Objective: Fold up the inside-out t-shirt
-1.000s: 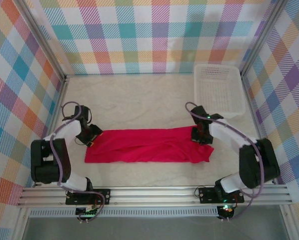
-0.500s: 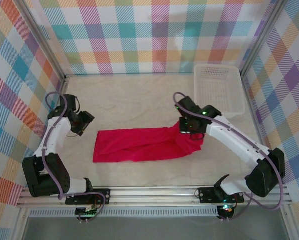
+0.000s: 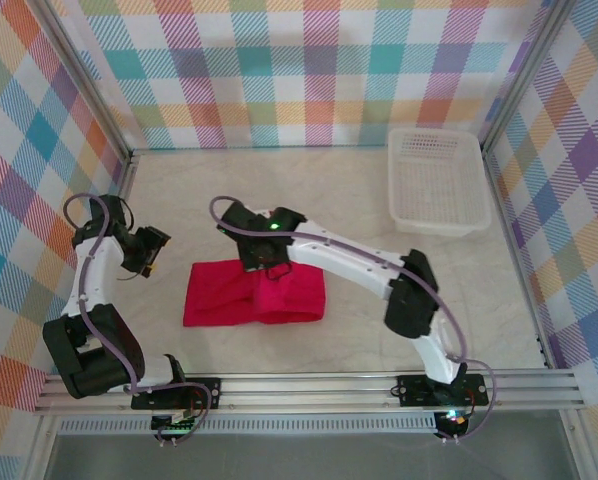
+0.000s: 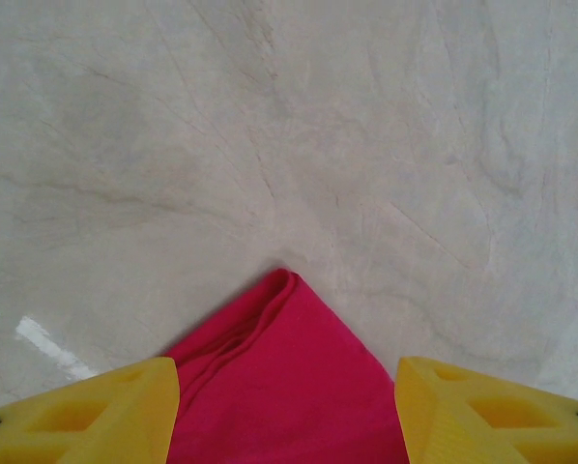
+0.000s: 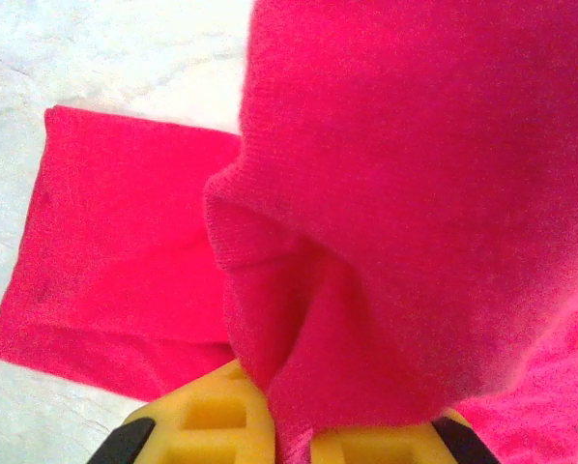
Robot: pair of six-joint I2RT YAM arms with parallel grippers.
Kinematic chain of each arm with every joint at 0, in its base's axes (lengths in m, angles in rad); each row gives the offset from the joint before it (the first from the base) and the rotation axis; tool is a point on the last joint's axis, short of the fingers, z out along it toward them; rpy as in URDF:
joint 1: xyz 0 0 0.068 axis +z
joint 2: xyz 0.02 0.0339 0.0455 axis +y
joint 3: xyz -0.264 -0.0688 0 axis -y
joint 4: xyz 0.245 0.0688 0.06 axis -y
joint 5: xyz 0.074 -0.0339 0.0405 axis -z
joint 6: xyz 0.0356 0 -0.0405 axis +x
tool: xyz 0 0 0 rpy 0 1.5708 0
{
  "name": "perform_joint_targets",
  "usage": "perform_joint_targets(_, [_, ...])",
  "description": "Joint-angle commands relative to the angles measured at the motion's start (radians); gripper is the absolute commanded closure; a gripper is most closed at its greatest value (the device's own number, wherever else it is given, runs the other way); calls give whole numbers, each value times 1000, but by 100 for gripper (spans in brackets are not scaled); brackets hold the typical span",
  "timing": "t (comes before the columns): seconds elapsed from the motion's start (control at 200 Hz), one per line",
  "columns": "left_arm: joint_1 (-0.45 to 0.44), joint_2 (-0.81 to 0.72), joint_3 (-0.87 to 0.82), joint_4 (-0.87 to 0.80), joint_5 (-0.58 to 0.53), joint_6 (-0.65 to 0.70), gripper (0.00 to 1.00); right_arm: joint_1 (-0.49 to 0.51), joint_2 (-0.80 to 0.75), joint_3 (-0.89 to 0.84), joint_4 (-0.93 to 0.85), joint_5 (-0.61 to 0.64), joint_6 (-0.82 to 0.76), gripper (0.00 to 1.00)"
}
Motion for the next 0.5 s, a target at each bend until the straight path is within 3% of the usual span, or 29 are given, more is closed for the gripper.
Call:
perform_joint_targets(0.0, [27,-21,18,-31,37,24,39,27,117,208,-64,-48,-22,98])
perform_joint_targets(0.19, [54,-6,18,-33,56,33,39,62,286,500,-133,-90,-37,99])
perform_joint_targets(0.495, [155,37,21,-46,156,64,39,86,190,436,-61,-110,-69,99])
